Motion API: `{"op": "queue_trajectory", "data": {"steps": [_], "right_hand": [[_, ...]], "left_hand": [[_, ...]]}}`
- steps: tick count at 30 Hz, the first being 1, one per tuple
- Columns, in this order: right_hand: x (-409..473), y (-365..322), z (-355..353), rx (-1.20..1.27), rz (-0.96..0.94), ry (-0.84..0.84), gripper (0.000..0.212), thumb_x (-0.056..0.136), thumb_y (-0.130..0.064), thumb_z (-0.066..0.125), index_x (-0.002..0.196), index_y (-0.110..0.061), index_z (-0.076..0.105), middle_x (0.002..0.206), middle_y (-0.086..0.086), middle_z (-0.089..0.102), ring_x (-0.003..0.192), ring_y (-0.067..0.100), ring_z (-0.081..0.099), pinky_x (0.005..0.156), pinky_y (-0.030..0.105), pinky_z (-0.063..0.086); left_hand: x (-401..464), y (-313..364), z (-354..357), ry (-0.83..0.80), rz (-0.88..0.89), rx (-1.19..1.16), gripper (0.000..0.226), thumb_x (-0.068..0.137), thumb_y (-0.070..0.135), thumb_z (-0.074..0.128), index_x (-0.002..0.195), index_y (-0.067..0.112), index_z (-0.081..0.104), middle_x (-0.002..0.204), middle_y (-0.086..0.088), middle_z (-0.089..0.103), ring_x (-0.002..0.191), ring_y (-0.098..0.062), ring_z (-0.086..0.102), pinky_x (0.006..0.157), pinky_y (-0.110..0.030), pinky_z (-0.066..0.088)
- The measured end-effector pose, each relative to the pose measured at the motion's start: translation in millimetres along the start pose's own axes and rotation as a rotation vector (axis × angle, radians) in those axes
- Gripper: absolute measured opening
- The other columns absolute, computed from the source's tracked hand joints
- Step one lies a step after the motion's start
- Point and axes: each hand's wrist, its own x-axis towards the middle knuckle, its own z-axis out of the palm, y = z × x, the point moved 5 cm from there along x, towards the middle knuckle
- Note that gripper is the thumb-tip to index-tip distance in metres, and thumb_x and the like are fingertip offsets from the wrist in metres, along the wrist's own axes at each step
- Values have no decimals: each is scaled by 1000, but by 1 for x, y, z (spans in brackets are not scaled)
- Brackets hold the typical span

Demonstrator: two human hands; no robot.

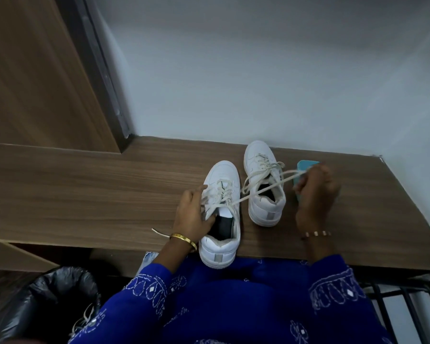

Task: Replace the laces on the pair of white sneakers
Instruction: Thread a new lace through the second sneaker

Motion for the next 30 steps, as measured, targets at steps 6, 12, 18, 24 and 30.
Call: {"op": "queue_trajectory", "data": {"steps": [6,12,18,24,30], "right_hand": [[0,-5,4,-315,-316,-112,36,67,-36,37,62,-2,48,69,12,45,61,15,38,58,14,33],[-50,45,52,-722,-460,-555,48,71,-3,59,119,-1,55,112,14,56,104,27,53,90,34,43],[-69,69,69,-1044,-605,-702,12,71,-15,52,64,-9,59,59,7,59,59,28,57,56,36,45],[-55,54,53,-670,-218,-681,23,92,-11,45,73,-4,55,64,11,56,62,22,52,62,32,42],[-15,1,16,-164,5,-302,34,88,-2,44,55,-10,40,52,9,37,43,6,36,43,18,30]], "left_hand": [[-1,-1,1,-18,-12,-45,71,72,15,75,134,12,42,121,-10,45,103,-18,51,87,-32,48],[-1,-9,10,-120,-129,-176,71,78,14,70,139,16,34,116,-4,59,93,-18,61,82,-29,49],[-3,-11,10,-93,-131,-178,68,78,13,69,137,18,36,108,2,61,78,-19,64,74,-34,53],[-1,-12,9,-112,-117,-128,72,77,9,66,141,18,32,105,2,64,88,-17,63,73,-25,47],[0,-15,11,-164,-140,-126,64,76,8,67,135,19,43,117,-3,63,103,-18,61,89,-32,50]]}}
